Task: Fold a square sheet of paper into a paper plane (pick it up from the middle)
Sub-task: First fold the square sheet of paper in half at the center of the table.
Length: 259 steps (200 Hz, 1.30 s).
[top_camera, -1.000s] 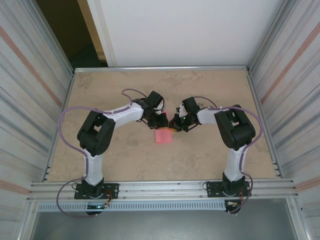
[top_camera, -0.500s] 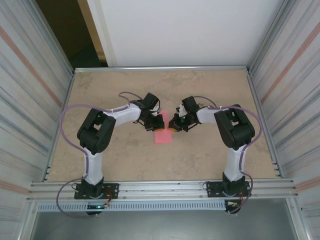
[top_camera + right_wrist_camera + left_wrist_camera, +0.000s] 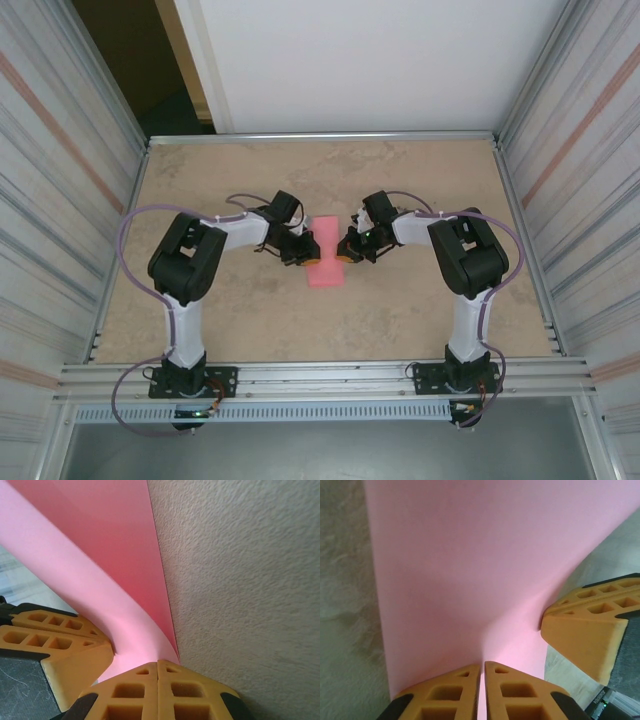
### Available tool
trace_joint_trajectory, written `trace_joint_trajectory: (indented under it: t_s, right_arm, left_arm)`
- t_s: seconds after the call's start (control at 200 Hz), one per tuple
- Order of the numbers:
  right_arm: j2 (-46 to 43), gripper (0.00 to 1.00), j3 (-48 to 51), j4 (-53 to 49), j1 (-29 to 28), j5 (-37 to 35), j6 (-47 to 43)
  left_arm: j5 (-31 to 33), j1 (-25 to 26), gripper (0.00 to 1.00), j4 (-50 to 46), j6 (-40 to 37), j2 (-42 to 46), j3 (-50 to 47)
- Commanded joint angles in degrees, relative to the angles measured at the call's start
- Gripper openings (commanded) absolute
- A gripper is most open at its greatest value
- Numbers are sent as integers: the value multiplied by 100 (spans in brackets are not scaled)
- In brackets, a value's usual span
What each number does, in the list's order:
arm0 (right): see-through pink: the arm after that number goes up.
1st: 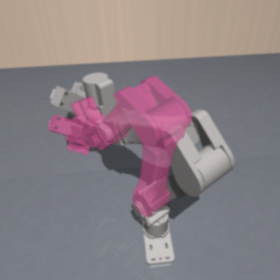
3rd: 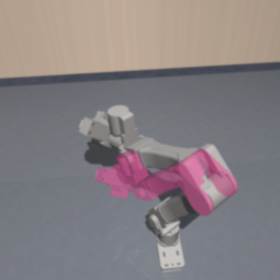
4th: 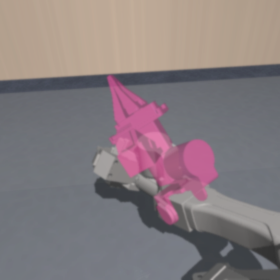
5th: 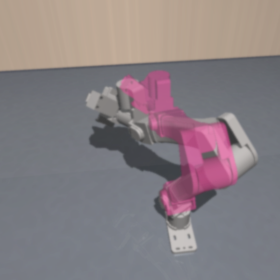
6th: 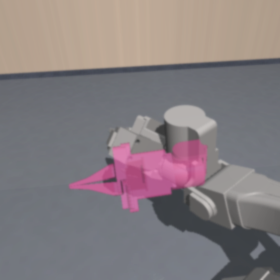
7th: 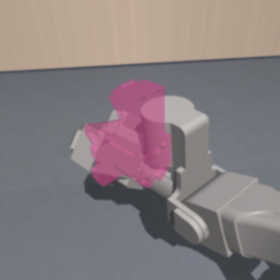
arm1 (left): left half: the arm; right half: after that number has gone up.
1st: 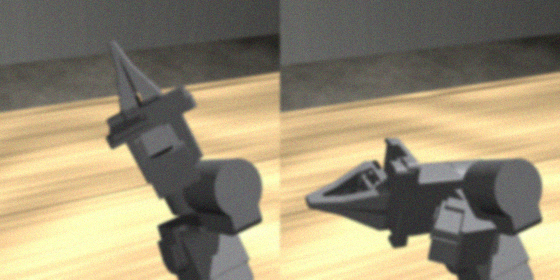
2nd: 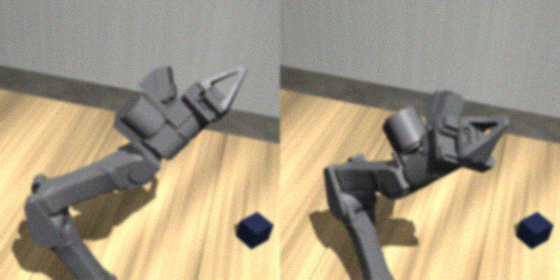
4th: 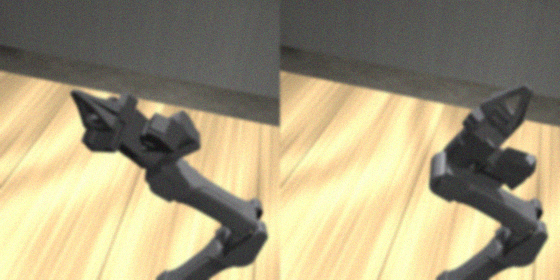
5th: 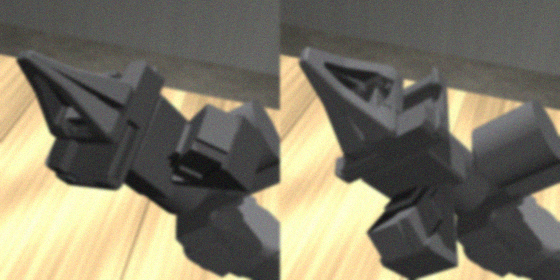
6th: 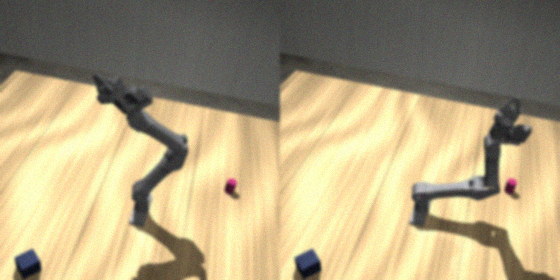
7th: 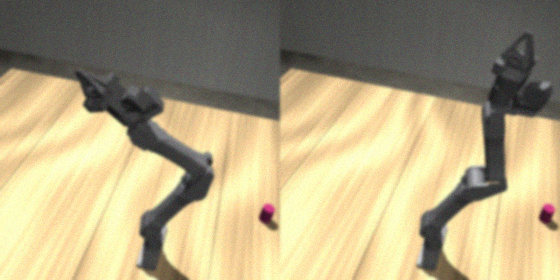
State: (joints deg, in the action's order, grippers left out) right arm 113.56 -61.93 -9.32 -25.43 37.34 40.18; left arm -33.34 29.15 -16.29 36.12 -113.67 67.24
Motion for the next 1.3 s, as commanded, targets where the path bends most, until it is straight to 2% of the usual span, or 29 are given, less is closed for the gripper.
trace_joint_trajectory:
  t_s: [0.0,0.336,0.491,0.611,0.817,1.037,1.293]
  right_arm:
    - [719,0,365,-994,-94,-1408,-116]
    - [766,0,306,-1168,-87,-1566,-186]
    - [779,0,269,-1193,-86,-1589,-186]
    - [817,0,236,-1192,-85,-1603,-178]
    - [852,0,241,-1197,-55,-1642,-184]
    - [904,0,245,-1246,-4,-1667,-278]
    - [1005,0,234,-1340,29,-1794,-362]
  left_arm:
    - [304,-245,13,-253,-182,158,-357]
    - [352,-497,14,-382,-324,1005,-810]
    - [-87,-425,14,301,-80,1303,-775]
    - [-435,-206,14,955,196,948,-613]
    - [-452,64,14,1001,203,214,-141]
    - [-360,-233,14,1204,133,-41,-398]
    - [-445,-977,14,1674,136,259,-1239]
